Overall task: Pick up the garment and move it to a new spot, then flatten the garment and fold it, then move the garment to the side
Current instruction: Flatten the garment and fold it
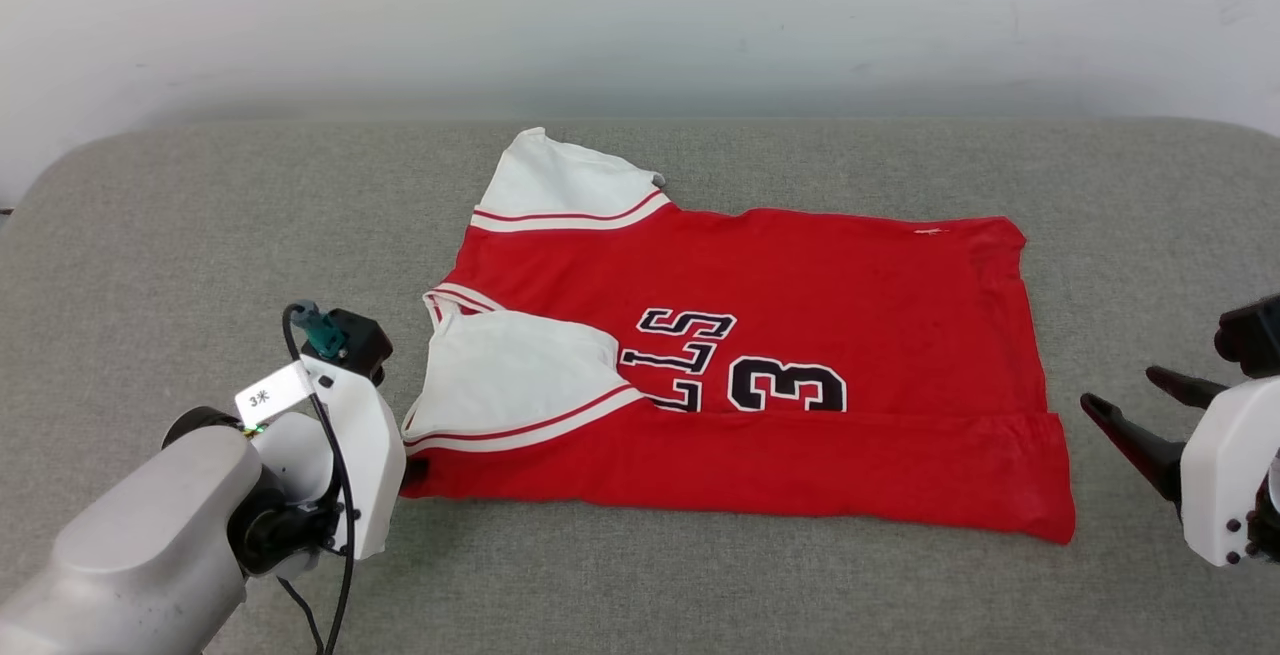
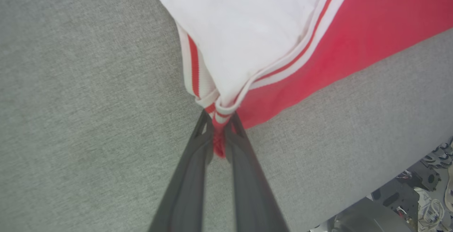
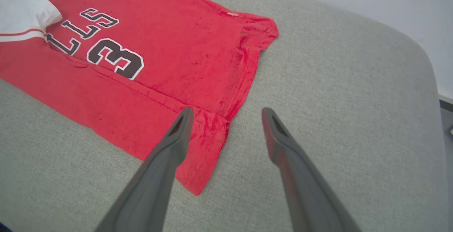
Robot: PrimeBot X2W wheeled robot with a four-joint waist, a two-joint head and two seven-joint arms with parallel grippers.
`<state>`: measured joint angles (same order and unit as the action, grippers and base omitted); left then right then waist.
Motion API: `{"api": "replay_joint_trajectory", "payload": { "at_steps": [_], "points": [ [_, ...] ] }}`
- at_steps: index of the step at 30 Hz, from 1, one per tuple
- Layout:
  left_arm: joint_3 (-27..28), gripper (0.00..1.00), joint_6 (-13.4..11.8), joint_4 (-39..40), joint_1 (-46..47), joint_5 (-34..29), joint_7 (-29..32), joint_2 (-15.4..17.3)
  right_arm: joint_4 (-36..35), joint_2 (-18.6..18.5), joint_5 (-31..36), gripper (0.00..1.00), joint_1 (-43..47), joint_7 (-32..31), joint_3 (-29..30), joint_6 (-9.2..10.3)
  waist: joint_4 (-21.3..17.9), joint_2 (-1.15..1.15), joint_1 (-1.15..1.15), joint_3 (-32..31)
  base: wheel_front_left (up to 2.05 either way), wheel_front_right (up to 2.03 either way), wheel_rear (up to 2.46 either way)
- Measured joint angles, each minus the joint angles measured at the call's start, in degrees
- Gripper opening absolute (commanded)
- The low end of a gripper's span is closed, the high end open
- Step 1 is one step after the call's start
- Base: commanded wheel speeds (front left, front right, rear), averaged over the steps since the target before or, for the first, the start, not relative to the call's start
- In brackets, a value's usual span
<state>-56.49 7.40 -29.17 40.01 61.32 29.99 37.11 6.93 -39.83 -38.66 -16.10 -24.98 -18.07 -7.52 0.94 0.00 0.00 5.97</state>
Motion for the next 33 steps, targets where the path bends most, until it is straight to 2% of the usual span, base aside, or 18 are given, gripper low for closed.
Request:
{"api": "replay_joint_trajectory", "payload": {
  "at_steps": [5,10,22,29,30,31,33],
  "points": [
    [-0.31,0.00,0.00,2.56,0.17,-0.64,-0.87,0.48,-0.62,-3.25,-5.03,1.00,-0.34,-10.00,-1.89,0.00,0.72,0.00,0.00,0.08,0.00,0.00,0.00],
    [-0.52,0.00,-0.34,4.15,0.55,-1.55,-1.27,0.34,0.63,-3.49,-6.27,1.00,-0.54,-14.70,-4.03,0.00,1.38,0.00,0.00,1.08,0.00,0.00,0.00],
    [-0.77,0.00,-0.87,5.60,2.49,-3.11,-2.43,-0.57,12.02,2.41,-4.46,1.00,-3.08,-13.17,-8.59,0.02,2.89,0.00,0.00,4.46,0.00,0.00,0.00],
    [-0.90,0.00,-0.88,5.24,2.50,-3.15,-3.10,-1.03,15.86,2.90,-5.19,1.00,-4.06,-10.03,-12.29,0.14,3.28,-0.01,0.00,5.24,0.00,0.00,0.00],
    [-0.89,0.00,-0.88,5.14,2.48,-3.11,-3.37,-1.03,16.07,2.85,-5.41,0.24,-4.32,-9.51,-12.89,0.15,3.22,0.00,0.00,5.18,0.00,0.00,0.00],
    [-0.88,0.00,-0.88,5.06,2.44,-3.09,-3.46,-1.02,16.21,2.75,-5.70,0.00,-4.56,-8.68,-13.39,0.18,3.15,0.00,-0.01,5.10,0.00,0.00,0.00],
    [-0.86,0.00,-0.88,4.89,2.14,-2.81,-3.63,-1.02,16.28,2.71,-6.46,0.00,-4.88,-7.08,-14.34,0.18,2.99,0.00,0.00,4.76,0.00,0.00,0.00]
  ]
}}
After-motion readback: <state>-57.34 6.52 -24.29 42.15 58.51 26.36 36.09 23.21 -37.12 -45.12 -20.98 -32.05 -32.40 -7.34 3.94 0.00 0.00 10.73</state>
